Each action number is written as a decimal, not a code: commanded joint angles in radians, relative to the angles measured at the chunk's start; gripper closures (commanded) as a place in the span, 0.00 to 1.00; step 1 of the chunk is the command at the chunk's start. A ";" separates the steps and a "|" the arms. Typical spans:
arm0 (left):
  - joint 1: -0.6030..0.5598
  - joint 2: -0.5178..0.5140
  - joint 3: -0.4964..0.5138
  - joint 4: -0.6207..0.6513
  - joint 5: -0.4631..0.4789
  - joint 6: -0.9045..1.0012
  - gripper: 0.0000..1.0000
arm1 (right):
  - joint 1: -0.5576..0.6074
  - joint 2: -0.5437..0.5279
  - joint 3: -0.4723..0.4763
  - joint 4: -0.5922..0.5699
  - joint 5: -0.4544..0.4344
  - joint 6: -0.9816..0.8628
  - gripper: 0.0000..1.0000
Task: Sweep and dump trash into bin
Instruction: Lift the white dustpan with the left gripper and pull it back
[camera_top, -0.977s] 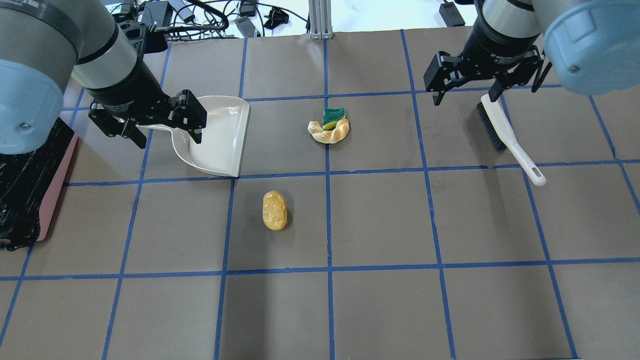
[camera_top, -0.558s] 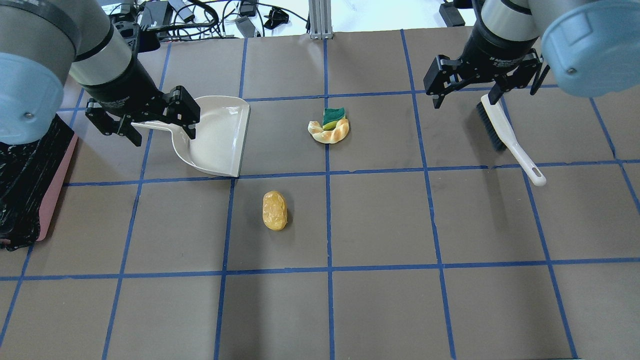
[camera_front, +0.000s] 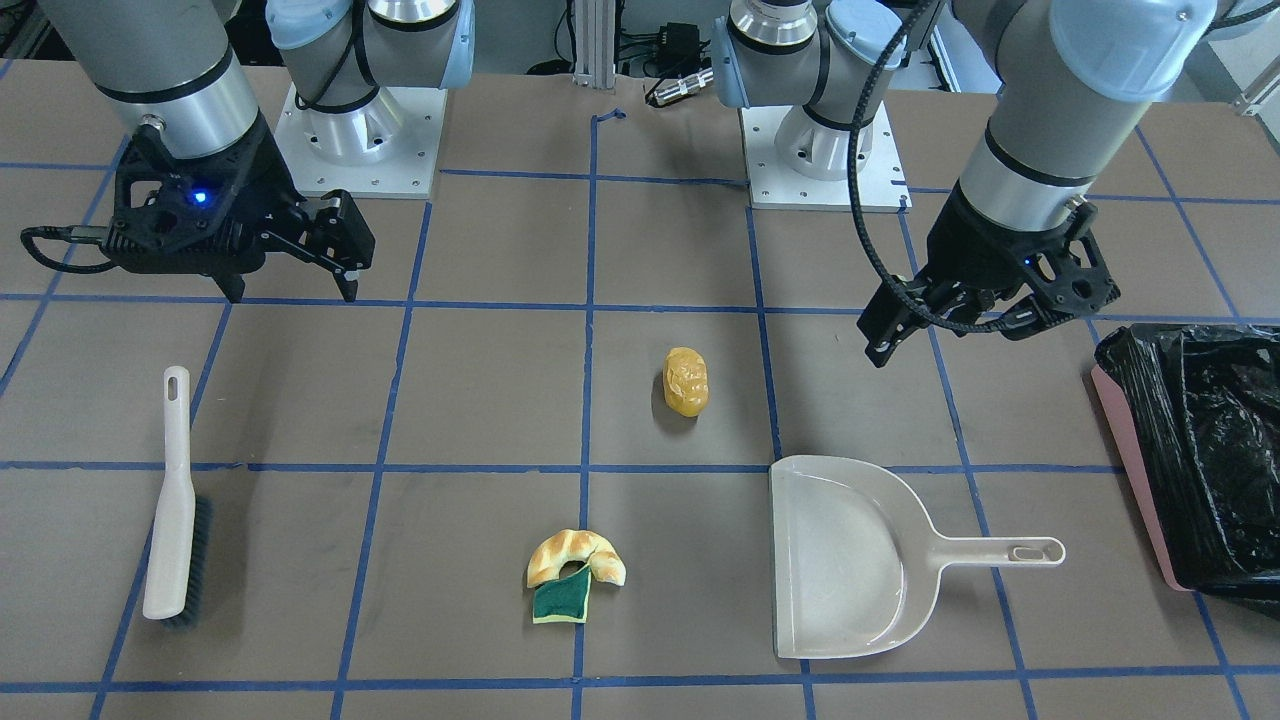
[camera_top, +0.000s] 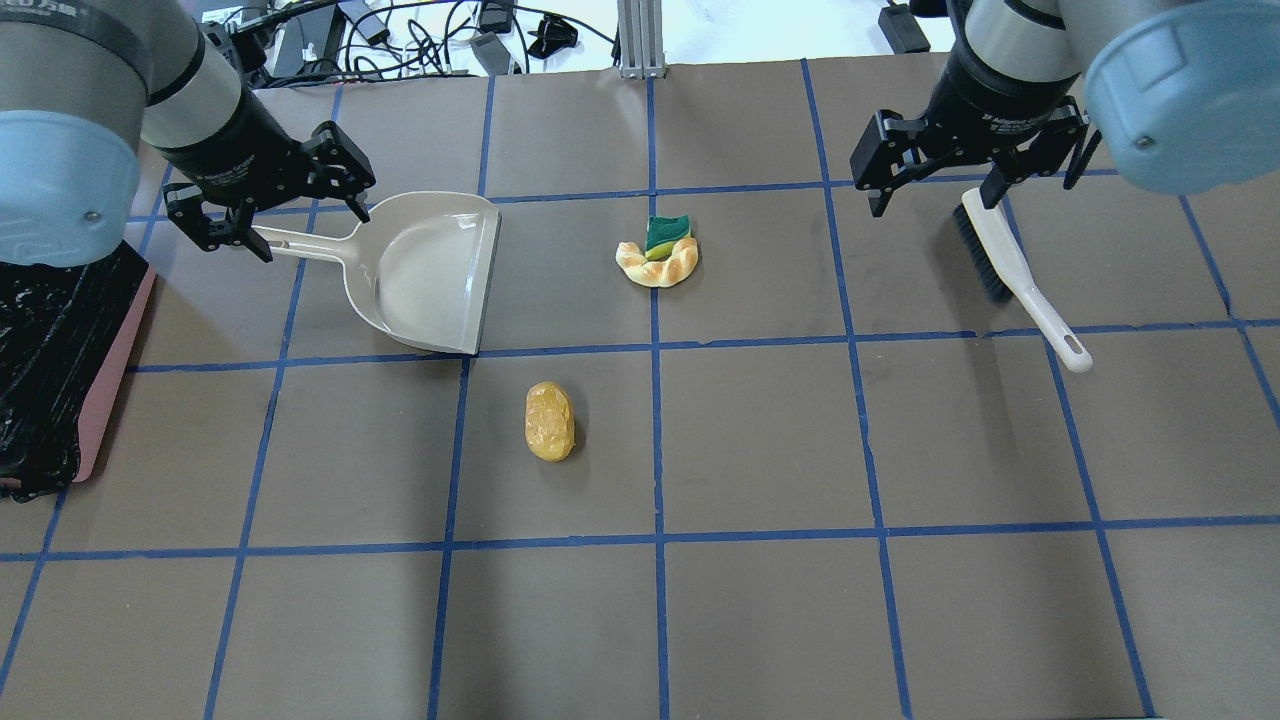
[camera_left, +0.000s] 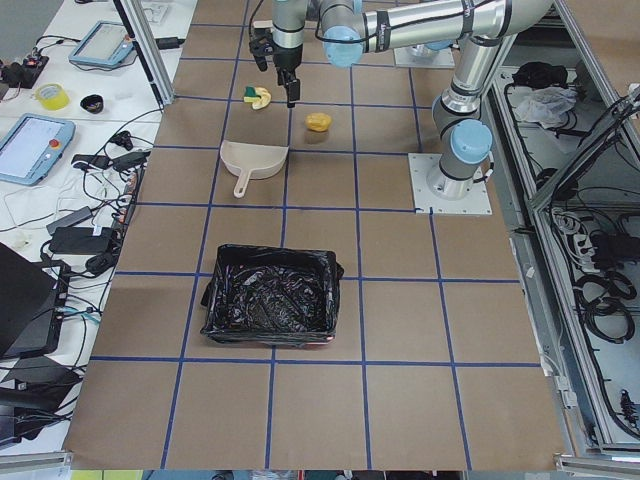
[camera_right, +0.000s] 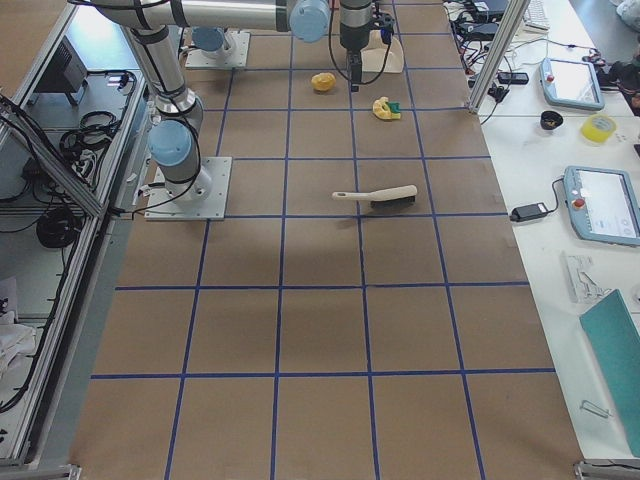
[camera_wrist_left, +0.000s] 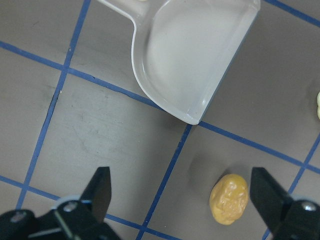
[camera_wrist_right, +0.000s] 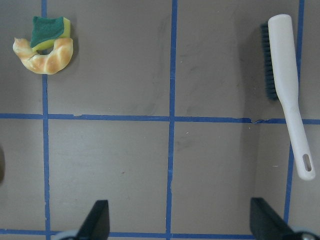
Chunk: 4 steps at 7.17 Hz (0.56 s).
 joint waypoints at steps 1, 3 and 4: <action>0.049 -0.021 -0.005 0.005 -0.067 -0.188 0.00 | -0.002 0.002 0.003 -0.001 0.000 -0.009 0.00; 0.123 -0.030 0.004 0.010 -0.066 -0.370 0.00 | -0.016 0.013 0.005 -0.011 -0.003 -0.062 0.00; 0.126 -0.039 -0.010 0.010 -0.055 -0.399 0.00 | -0.064 0.018 0.006 -0.003 -0.003 -0.141 0.00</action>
